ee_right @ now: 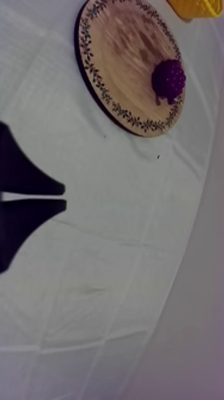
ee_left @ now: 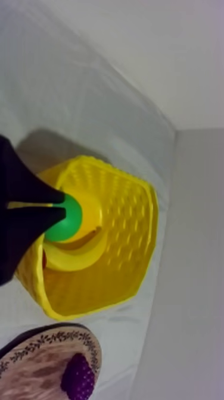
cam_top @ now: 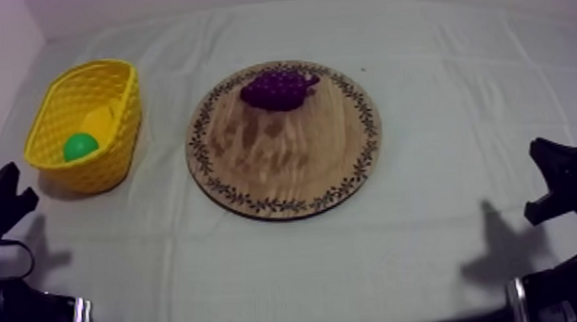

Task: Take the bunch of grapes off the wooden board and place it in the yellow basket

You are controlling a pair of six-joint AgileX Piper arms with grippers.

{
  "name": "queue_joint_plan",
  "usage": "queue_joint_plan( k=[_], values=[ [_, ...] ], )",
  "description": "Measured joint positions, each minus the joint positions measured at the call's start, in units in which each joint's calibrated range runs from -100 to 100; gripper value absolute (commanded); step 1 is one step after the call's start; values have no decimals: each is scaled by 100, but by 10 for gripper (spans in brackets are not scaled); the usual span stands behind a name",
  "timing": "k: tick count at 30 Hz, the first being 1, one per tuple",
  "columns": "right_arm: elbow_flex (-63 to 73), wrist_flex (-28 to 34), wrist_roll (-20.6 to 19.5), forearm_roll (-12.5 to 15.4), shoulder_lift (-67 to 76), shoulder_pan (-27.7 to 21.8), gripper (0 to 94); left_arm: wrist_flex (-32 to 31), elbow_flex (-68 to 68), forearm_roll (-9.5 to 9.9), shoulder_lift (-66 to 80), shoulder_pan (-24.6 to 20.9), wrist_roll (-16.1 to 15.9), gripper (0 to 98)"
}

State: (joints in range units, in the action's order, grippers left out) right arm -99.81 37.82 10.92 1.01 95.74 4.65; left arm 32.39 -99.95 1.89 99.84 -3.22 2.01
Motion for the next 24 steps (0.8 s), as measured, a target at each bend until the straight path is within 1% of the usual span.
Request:
queue_joint_plan(
  k=[9, 17, 20, 24],
  values=[
    [0, 0, 0, 0, 0, 0, 4, 6, 213, 29, -137, 167, -174, 0],
    [0, 0, 0, 0, 0, 0, 4, 197, 1314, 63, -1097, 388, -184, 0],
    [0, 0, 0, 0, 0, 0, 4, 263, 1839, 156, -1647, 533, -114, 0],
    [0, 0, 0, 0, 0, 0, 4, 531, 2608, 285, -2480, 755, -85, 0]
  ],
)
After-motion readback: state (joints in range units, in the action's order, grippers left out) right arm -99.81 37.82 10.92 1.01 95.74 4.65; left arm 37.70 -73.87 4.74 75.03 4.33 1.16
